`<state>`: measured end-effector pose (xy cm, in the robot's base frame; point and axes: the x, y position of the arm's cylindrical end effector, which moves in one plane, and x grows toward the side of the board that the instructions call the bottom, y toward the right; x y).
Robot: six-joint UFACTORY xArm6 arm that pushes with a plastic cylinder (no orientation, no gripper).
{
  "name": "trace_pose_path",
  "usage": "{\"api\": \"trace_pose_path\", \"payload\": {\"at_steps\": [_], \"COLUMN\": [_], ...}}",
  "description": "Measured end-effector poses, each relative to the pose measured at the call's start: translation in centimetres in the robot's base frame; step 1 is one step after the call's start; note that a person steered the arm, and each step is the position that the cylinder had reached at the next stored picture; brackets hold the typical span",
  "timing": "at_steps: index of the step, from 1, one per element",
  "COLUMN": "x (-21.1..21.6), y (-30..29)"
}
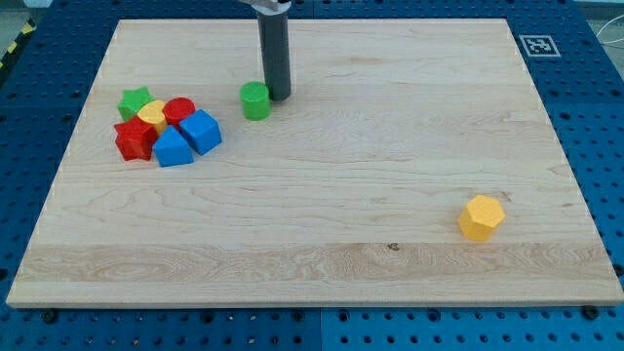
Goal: Push the green circle to the blue cube and red star
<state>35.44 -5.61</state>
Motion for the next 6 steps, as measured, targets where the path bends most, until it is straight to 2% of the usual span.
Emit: {"api": "trace_pose_path", "payload": {"at_steps": [1, 4, 6], "x": [1.3, 5.1, 2.3], "y": [-1.3, 0.7, 0.4]}}
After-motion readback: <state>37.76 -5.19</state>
